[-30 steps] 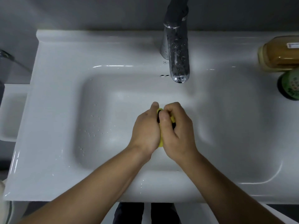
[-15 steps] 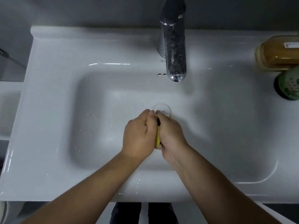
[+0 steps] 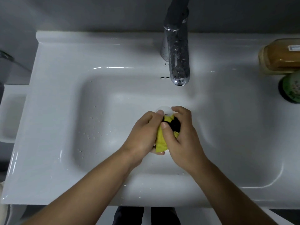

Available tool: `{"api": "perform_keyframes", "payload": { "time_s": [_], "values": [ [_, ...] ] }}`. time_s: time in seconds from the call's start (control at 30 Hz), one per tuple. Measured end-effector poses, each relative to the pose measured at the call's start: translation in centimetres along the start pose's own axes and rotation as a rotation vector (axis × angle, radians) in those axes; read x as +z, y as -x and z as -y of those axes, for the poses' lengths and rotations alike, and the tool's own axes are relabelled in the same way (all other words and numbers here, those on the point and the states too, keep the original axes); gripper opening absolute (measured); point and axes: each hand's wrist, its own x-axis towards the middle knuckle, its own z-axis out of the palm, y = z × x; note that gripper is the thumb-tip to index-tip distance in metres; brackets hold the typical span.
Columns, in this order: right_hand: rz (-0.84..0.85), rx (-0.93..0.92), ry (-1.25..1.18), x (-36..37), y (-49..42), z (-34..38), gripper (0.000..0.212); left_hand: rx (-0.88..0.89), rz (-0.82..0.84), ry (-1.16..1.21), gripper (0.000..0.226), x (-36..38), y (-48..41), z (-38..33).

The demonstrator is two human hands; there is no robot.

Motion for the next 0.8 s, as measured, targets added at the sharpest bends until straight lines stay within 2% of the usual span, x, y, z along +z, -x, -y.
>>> {"api": "perform_keyframes", "payload": {
  "time_s": [0.1, 0.2, 0.3, 0.33, 0.43, 0.63, 0.73, 0.8],
  "values": [
    [-0.126, -0.105, -0.07, 0.5, 0.7, 0.6, 0.028, -0.032, -0.125, 0.074, 0.033, -0.2, -0.6, 0.3],
    [-0.124, -0.199, -0.089, 1.3, 2.1, 1.3, 0.035, -0.031, -0.158, 0.109, 0.021, 0.4, -0.7, 0.6],
    [-0.17, -0.21, -0.067, 1.6, 1.9, 1.8, 0.018, 0.04, -0.152, 0.028, 0.05, 1.9, 0.8, 0.9],
    [-0.169, -0.173, -0.069, 1.6, 1.6, 2.0, 0.014, 0.079, -0.173, 0.018, 0.059, 2.2, 1.3, 0.8],
    [-0.12, 0.091, -0.192, 1.7, 1.0, 2.9, 0.027, 0.267, -0.273, -0.055, 0.066, 2.3, 1.9, 0.9],
    [-0.14, 0.452, -0.38, 3.4, 0.0, 3.2, 0.044, 0.531, -0.373, -0.264, 0.043, 1.1, 0.4, 2.8],
    [-0.025, 0.626, -0.526, 3.2, -0.5, 2.9, 0.046, 0.601, -0.372, -0.328, 0.038, 0.5, 0.0, 3.5],
    [0.061, 0.634, -0.527, 2.7, -0.8, 3.1, 0.048, 0.592, -0.349, -0.323, 0.04, 0.2, 0.2, 3.6]
  ]
}}
